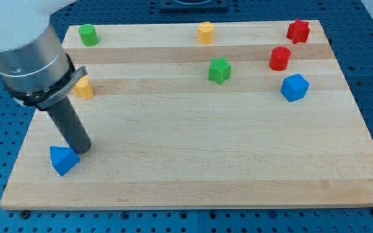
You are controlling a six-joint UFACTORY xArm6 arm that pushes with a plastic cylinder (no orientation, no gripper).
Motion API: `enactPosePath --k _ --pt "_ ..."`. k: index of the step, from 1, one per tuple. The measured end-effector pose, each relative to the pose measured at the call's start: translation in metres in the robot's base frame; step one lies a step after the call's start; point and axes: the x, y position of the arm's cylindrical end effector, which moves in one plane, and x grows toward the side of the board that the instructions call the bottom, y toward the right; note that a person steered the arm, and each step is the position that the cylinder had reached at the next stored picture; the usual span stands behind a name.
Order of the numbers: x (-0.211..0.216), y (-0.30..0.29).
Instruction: Move your arm to the bottom of yellow hexagon
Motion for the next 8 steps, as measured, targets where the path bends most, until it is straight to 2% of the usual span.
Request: enactPosePath --k 3,5,6,8 --pt "0.019 -0.014" --pt "0.002 -0.010" --pt "-0.029 0.023" --pt "-0.083 0.142"
